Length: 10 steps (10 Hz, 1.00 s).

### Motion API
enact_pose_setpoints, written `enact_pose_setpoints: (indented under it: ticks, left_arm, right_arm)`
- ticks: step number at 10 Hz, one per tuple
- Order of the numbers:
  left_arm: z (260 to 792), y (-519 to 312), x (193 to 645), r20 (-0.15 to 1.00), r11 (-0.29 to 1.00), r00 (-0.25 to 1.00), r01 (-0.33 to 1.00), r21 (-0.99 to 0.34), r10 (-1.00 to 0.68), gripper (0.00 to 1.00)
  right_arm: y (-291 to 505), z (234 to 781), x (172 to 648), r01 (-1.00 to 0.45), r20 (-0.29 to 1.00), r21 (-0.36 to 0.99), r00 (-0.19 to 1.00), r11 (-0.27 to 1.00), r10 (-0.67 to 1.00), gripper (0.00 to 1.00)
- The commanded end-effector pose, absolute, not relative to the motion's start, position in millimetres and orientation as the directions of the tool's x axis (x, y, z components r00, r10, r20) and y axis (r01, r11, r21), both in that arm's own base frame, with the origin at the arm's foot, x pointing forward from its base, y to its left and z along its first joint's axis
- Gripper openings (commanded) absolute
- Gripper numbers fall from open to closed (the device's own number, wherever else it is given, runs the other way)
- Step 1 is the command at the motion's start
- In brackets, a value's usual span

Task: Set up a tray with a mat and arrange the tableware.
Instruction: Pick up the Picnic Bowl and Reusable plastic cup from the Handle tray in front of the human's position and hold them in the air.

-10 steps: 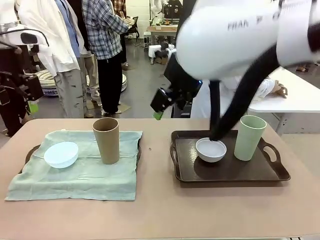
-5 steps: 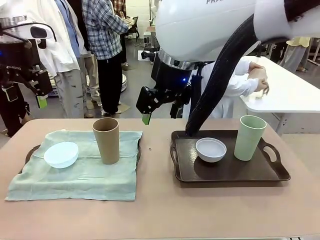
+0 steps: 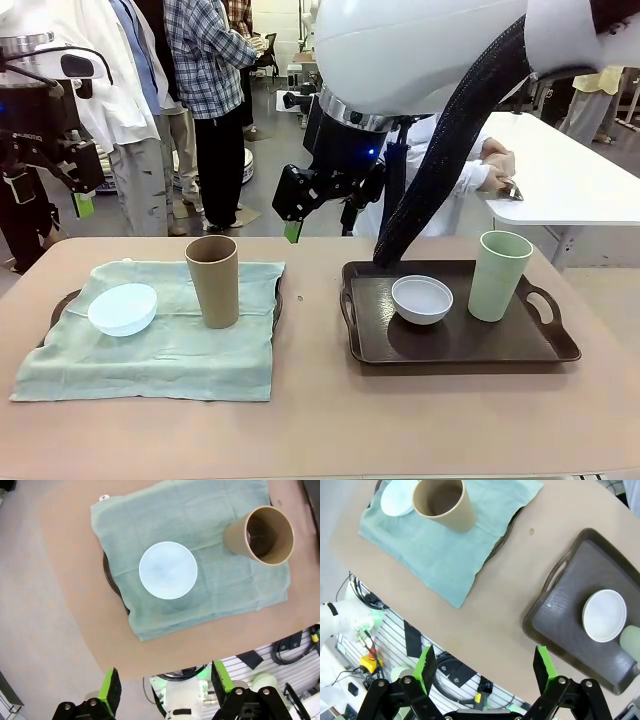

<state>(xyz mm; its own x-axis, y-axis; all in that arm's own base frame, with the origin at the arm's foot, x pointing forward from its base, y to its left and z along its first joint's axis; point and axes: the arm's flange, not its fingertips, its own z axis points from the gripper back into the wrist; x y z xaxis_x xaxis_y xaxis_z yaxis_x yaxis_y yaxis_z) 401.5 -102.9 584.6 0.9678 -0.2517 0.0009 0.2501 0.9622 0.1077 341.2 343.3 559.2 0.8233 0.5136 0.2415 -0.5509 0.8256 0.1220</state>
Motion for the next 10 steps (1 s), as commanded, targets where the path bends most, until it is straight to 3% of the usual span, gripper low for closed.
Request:
enact_pose_setpoints:
  ticks: [1,7,8,10]
  left_arm:
    - [584,-100,400,0.002,0.958,0.965,0.26,0.121,-0.262,0.95]
    - [584,-100,400,0.002,0.958,0.965,0.26,0.121,-0.262,0.95]
    - [585,-103,402,0.001,0.962,0.968,0.25,0.108,-0.252,0.95]
    - [555,-79,411,-0.012,0.958,0.96,0.279,-0.071,-0.281,0.95]
  right_arm:
    - [342,557,341,-0.556,0.25,0.115,0.818,0.823,0.518,1.0]
    - [343,559,341,-0.551,0.241,0.122,0.823,0.826,0.514,1.0]
    - [330,554,334,-0.546,0.154,0.139,0.836,0.826,0.527,1.0]
    - [258,537,338,-0.451,0.098,0.167,0.893,0.877,0.44,1.0]
